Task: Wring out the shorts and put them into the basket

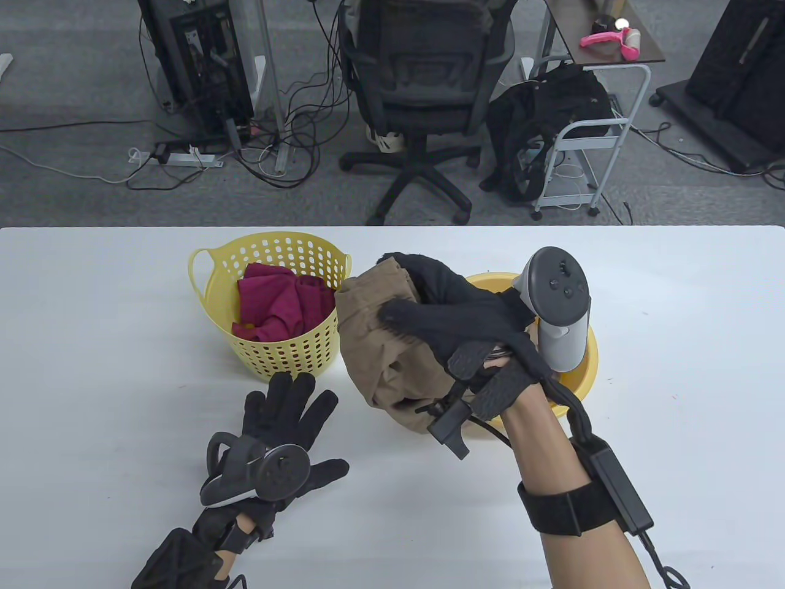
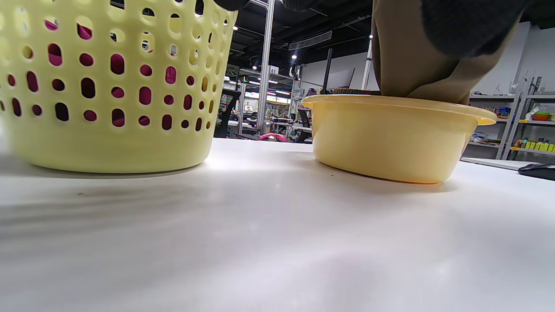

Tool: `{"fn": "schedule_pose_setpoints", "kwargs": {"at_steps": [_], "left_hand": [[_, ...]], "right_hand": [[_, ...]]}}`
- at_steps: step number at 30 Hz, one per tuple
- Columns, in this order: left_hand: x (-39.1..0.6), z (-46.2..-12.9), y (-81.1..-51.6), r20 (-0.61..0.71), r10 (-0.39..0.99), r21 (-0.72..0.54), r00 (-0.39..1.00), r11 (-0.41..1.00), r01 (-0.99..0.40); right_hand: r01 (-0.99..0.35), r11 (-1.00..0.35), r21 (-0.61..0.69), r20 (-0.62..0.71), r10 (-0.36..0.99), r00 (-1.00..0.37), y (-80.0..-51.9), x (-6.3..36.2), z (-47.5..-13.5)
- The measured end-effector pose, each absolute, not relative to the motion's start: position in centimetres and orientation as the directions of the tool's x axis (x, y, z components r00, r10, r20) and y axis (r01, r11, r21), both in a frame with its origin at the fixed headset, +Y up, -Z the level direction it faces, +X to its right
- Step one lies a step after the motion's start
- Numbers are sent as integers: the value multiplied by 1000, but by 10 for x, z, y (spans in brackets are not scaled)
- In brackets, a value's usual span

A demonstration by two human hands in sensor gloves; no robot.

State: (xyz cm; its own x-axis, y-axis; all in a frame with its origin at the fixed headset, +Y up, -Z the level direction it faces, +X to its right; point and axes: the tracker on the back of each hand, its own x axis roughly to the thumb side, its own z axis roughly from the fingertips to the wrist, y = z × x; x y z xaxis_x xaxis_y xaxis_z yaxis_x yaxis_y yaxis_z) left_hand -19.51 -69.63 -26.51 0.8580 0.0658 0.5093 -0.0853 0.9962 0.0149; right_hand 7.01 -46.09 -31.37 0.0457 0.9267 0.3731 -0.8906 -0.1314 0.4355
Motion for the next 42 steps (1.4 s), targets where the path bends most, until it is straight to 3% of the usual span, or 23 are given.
{"fn": "schedule_pose_setpoints", "kwargs": {"at_steps": [11,24,38,42], "left_hand": [[-197,-265,-695,508,83,24,857,994,-110],[-196,-264,-696,534,109,11,839,991,-135],[-173,-264,-705,572,378,-213,728,925,-313],[-162,-267,-709,555,380,-207,740,925,-319]], "right_hand": [[-872,-12,489,355,916,187,-445,62,-310],[-906,-28,422,368,919,143,-438,83,-317],[-922,-18,386,357,925,131,-449,108,-327],[-921,-13,389,353,926,136,-450,109,-327]]}}
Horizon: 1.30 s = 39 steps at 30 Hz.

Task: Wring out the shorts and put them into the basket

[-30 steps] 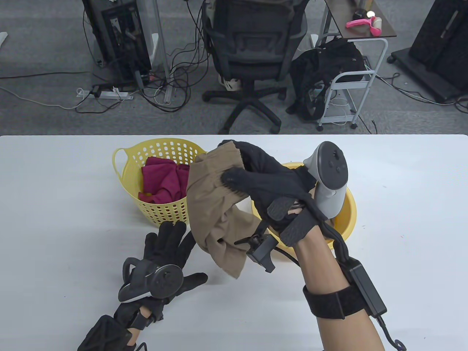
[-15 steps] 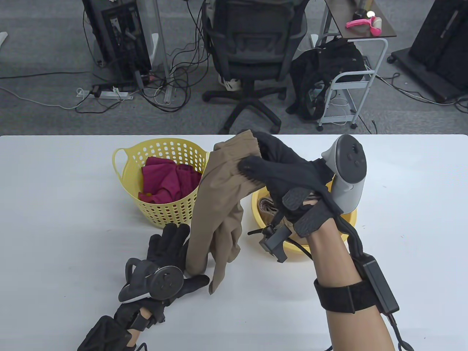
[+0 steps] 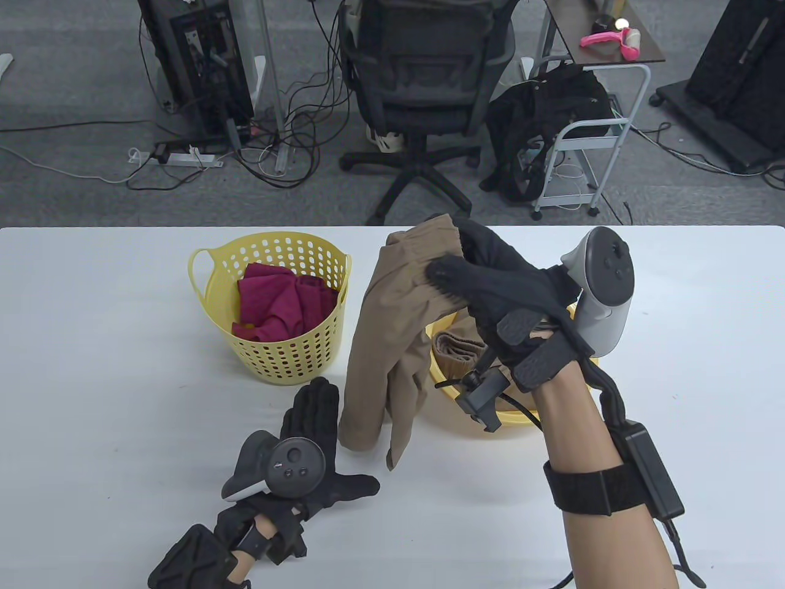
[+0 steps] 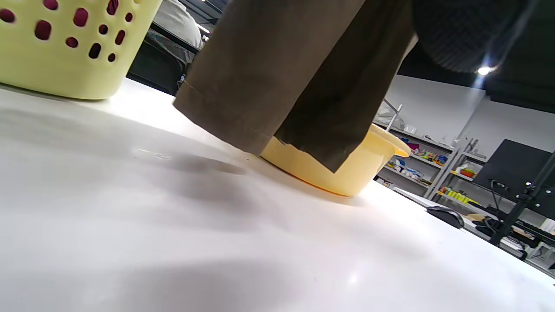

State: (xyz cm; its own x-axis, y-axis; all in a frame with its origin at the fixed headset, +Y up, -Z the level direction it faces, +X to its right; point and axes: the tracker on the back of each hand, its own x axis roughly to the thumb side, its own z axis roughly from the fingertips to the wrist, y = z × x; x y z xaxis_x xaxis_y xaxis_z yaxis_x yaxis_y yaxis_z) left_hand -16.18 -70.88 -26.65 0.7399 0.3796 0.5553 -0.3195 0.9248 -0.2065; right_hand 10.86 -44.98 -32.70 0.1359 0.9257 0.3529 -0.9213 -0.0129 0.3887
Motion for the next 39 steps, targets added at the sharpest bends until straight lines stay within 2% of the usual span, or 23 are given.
{"fn": "schedule_pose_setpoints", "kwargs": {"at_steps": [8,14,26,39], "left_hand": [[-156,-281,-708,473,502,-226,724,864,-451],[-159,-296,-719,392,566,-244,725,824,-511],[-175,-307,-728,328,749,-271,576,659,-702],[-178,-307,-725,337,772,-233,540,624,-746]], "right_hand": [[-905,3,426,332,930,160,-448,99,-322],[-870,2,493,314,932,180,-445,78,-314],[-810,28,585,282,930,235,-441,40,-310],[-821,57,567,278,926,256,-448,49,-315]]}}
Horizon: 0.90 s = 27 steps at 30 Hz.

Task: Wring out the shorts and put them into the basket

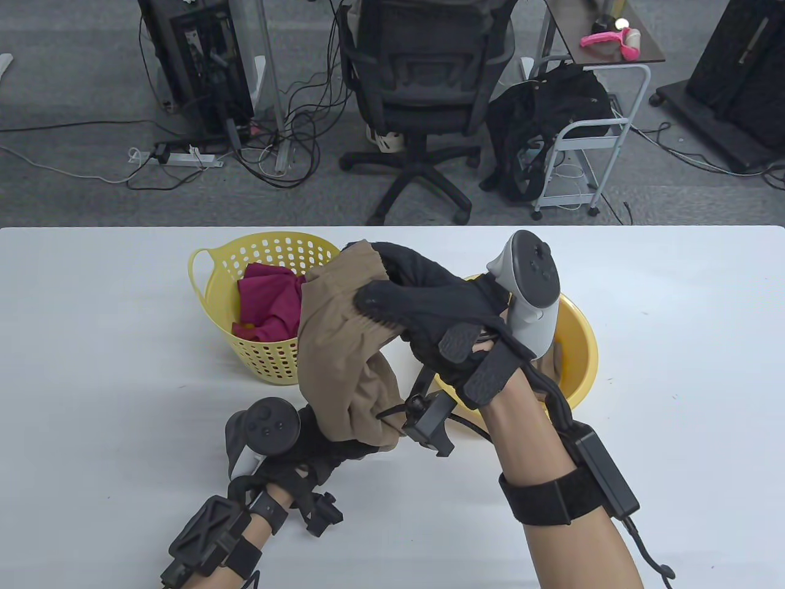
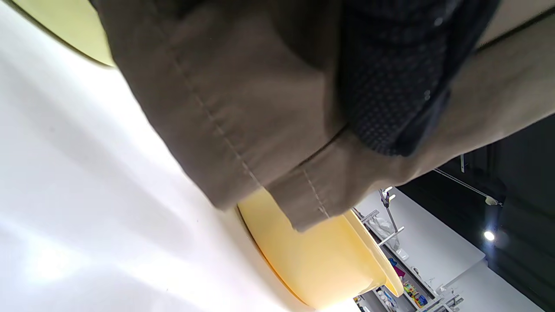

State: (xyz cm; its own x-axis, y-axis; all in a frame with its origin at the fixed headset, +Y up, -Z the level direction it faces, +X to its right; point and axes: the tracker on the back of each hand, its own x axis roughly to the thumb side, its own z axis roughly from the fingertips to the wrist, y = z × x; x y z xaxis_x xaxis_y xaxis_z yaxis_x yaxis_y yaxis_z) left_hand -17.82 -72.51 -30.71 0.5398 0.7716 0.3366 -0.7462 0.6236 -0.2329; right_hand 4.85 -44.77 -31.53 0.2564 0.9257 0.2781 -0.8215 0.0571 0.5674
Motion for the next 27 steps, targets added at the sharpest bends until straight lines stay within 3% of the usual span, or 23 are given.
{"fn": "schedule_pose_setpoints", "kwargs": {"at_steps": [10,18,27], "left_hand": [[-181,-304,-718,399,696,-249,596,709,-660],[-184,-303,-712,416,547,-239,726,836,-494],[-196,-307,-709,375,422,-280,825,900,-333]], "right_hand": [[-860,46,509,290,931,222,-453,74,-320],[-895,7,446,300,941,158,-459,97,-323],[-944,-159,288,325,944,-60,-469,130,-329]]}}
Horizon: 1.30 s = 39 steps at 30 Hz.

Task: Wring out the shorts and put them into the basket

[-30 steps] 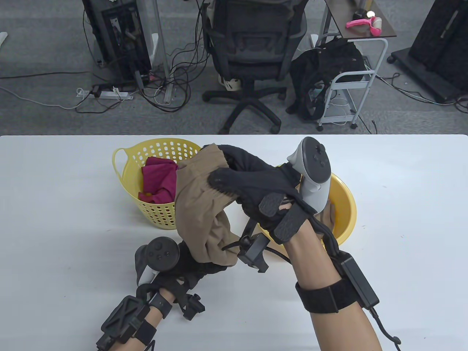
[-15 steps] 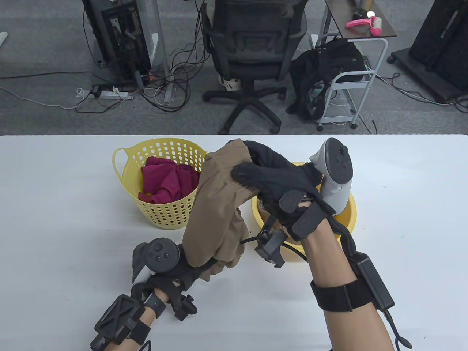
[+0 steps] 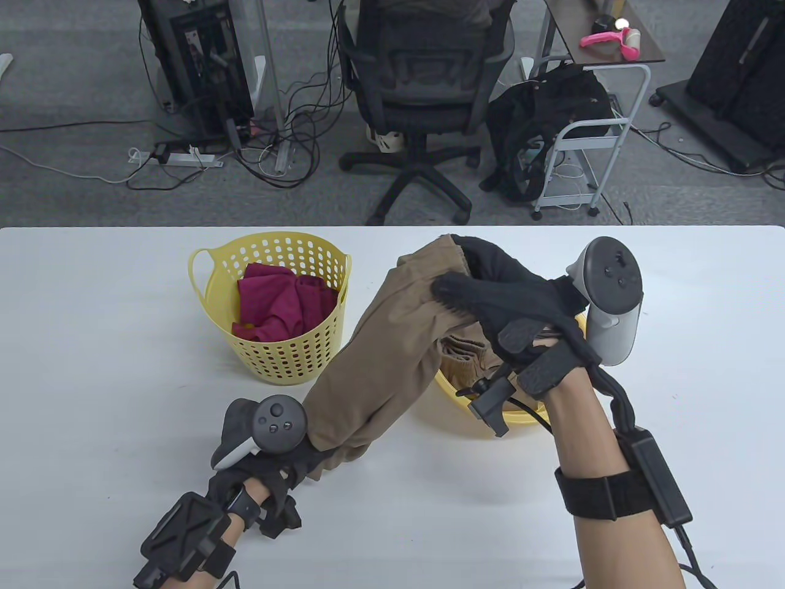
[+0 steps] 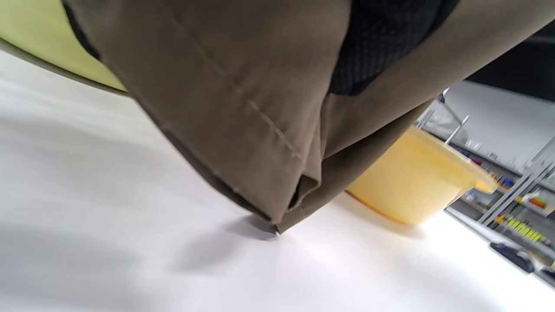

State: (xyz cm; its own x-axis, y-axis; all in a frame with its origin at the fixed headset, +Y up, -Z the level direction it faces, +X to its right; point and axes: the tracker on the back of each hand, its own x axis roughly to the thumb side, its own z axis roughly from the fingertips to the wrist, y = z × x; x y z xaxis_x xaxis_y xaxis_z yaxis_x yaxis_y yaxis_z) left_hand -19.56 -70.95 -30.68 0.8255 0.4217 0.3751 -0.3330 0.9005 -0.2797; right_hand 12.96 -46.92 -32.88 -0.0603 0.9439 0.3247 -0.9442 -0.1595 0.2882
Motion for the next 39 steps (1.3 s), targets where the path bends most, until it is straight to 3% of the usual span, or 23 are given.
{"fn": "schedule_pose_setpoints", "kwargs": {"at_steps": [8,15,21,28,33,39], "left_hand": [[-212,-309,-693,370,295,-269,881,942,-203],[-222,-309,-654,396,165,-278,903,959,-54],[-218,-303,-618,412,104,-227,905,974,-8],[-201,-294,-587,442,176,-191,880,977,-99],[-189,-288,-573,424,347,-180,836,937,-298],[-180,-285,-569,425,459,-160,780,886,-435]], "right_hand": [[-925,-347,156,327,901,-283,-479,157,-328],[-776,-628,49,350,739,-576,-487,158,-324],[-644,-765,-7,369,596,-713,-498,141,-321],[-541,-840,-43,402,481,-779,-513,112,-314],[-443,-894,-70,431,374,-821,-525,85,-309],[-462,-885,-63,441,390,-808,-534,68,-308]]}}
